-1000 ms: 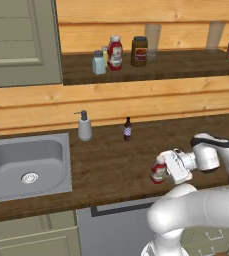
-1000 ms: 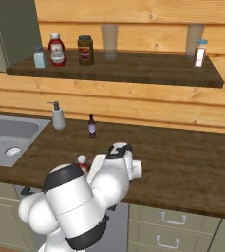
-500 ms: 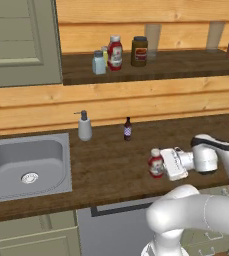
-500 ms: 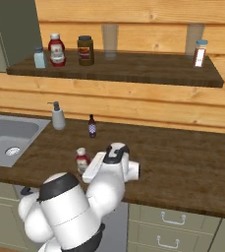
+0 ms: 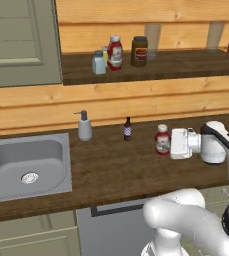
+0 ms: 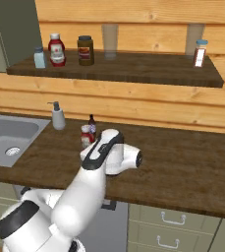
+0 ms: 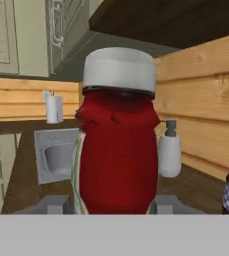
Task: Put the shaker and condiment bottle from the counter next to their counterparts in the cabinet.
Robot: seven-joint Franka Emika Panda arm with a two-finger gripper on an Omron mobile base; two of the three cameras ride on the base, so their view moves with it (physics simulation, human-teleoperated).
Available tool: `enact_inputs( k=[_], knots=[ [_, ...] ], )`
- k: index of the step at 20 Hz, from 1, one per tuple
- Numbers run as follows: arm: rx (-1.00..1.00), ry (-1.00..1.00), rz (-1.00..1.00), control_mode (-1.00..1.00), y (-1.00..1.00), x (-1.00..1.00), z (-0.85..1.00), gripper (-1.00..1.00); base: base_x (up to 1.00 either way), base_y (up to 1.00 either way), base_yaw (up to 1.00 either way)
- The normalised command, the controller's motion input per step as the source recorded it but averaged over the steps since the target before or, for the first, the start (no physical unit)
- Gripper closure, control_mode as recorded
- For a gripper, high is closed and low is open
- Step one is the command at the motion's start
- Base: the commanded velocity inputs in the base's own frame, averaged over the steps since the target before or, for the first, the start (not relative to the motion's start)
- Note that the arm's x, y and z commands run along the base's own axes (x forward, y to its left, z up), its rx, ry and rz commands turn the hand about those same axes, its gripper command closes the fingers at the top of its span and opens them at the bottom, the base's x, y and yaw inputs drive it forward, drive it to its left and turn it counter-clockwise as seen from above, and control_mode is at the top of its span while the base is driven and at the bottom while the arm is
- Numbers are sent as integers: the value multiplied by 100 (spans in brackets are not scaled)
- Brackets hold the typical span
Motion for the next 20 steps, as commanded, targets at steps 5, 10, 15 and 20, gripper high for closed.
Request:
enact_inputs(
  k=[5,10,15,20],
  knots=[
    [2,0,-24,-100,5,-12,99,100,0,0,0],
    [0,0,-9,-100,11,-4,100,100,0,0,0],
    [5,-3,0,-100,0,-43,98,100,0,0,0],
    [8,-8,0,-100,-1,-60,99,100,0,0,0]
  ],
)
